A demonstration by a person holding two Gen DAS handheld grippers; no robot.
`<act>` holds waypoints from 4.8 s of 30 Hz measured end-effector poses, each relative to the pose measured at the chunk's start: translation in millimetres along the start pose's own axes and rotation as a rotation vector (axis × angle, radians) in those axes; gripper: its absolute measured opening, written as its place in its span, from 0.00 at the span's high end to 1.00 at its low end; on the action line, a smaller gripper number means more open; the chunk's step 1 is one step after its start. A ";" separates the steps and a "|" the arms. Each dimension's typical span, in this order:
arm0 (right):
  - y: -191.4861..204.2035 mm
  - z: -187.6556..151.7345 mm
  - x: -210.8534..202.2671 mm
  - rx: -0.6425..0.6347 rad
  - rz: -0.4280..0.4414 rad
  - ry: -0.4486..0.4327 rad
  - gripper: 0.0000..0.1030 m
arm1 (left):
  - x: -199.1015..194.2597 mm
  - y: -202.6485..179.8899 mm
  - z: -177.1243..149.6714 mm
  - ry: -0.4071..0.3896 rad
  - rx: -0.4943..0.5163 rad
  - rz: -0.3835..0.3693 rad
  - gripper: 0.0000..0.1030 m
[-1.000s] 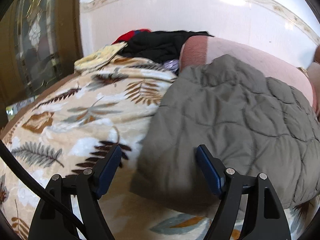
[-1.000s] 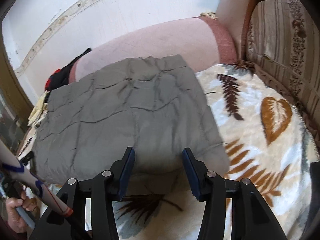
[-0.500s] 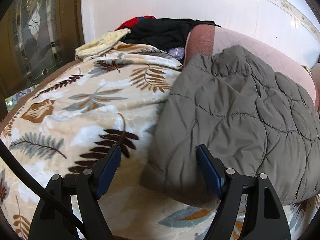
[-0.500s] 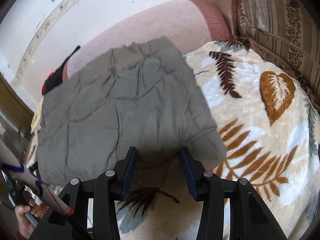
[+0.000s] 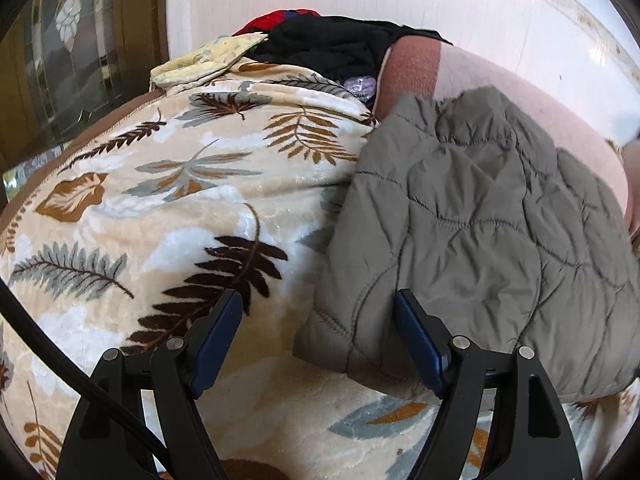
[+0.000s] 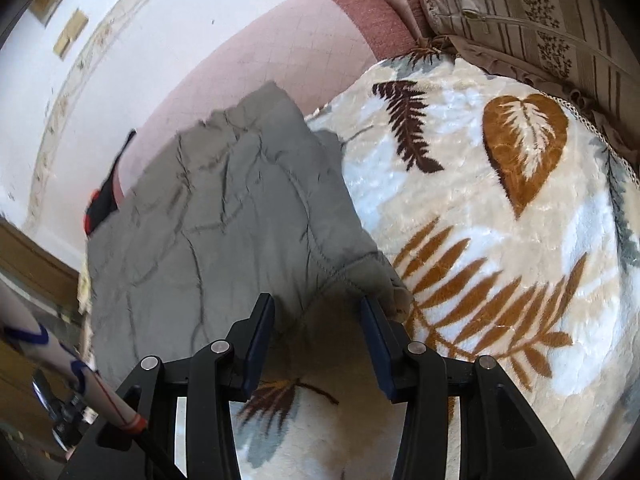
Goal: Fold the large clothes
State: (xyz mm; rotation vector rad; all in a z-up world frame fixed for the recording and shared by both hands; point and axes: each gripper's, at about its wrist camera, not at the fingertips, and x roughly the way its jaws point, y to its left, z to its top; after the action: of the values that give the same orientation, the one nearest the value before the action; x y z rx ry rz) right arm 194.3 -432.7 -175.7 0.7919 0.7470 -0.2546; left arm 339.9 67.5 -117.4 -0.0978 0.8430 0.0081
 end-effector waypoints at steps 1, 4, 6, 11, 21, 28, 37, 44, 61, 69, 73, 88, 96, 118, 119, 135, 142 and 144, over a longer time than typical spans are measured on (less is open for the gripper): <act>-2.0 1.1 -2.4 0.010 0.001 -0.007 0.51 | -0.2 3.5 1.0 0.005 -0.014 -0.013 0.25; -11.8 2.0 -4.7 0.050 -0.029 -0.015 0.46 | 1.2 11.2 1.2 0.029 -0.053 -0.044 0.24; -20.1 0.8 -0.7 0.090 -0.021 0.013 0.46 | 1.8 14.3 0.9 0.038 -0.073 -0.050 0.23; -34.4 -2.8 5.2 0.174 0.012 0.052 0.41 | -7.6 15.1 3.4 -0.007 -0.079 -0.015 0.23; 14.8 -3.9 -15.5 -0.054 0.003 -0.078 0.42 | -2.8 -2.9 -2.2 -0.032 0.000 0.054 0.23; 26.6 -15.8 7.3 -0.110 -0.013 -0.009 0.43 | -0.8 -16.3 -8.1 -0.074 0.087 0.115 0.23; 28.3 -16.1 15.4 -0.128 -0.030 0.001 0.43 | -0.7 -28.1 -12.6 -0.112 0.161 0.169 0.23; 28.7 -16.7 17.1 -0.134 -0.035 0.010 0.42 | -0.3 -30.9 -13.9 -0.117 0.173 0.180 0.23; 9.0 -7.6 6.2 -0.040 -0.020 0.006 0.40 | -1.3 -34.9 -14.6 -0.124 0.195 0.197 0.23; 1.1 -4.6 0.8 -0.005 -0.039 -0.012 0.34 | -1.3 -35.4 -14.5 -0.124 0.194 0.198 0.23; -8.0 -4.1 1.3 0.025 -0.066 -0.007 0.31 | -1.1 -35.4 -14.5 -0.124 0.195 0.198 0.23; -29.7 -5.1 10.1 0.150 -0.016 0.039 0.29 | -1.3 -35.7 -14.2 -0.122 0.195 0.199 0.23; -29.9 -4.9 10.6 0.151 -0.015 0.041 0.27 | -1.2 -36.1 -14.1 -0.122 0.196 0.200 0.23; -43.4 -3.3 5.3 0.269 0.073 0.023 0.23 | 7.1 12.6 -5.8 0.104 -0.203 -0.193 0.23; -43.3 -3.4 5.3 0.265 0.071 0.022 0.23 | 6.0 11.8 -6.1 0.099 -0.199 -0.190 0.23; -39.7 -1.8 1.6 0.249 0.086 0.009 0.22 | 1.4 3.0 -5.0 0.060 -0.126 -0.132 0.23; -14.9 2.9 -25.1 0.093 0.032 -0.124 0.26 | -2.5 -4.7 -4.4 0.025 -0.088 -0.099 0.23; 0.7 1.5 -24.7 0.015 0.039 -0.135 0.46 | -2.0 -9.2 -4.6 0.019 -0.064 -0.089 0.23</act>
State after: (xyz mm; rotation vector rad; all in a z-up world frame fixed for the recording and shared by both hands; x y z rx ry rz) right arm 177.6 -434.8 -157.5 0.7945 0.6024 -0.2764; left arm 335.5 58.0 -118.2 -0.1956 0.8564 -0.0501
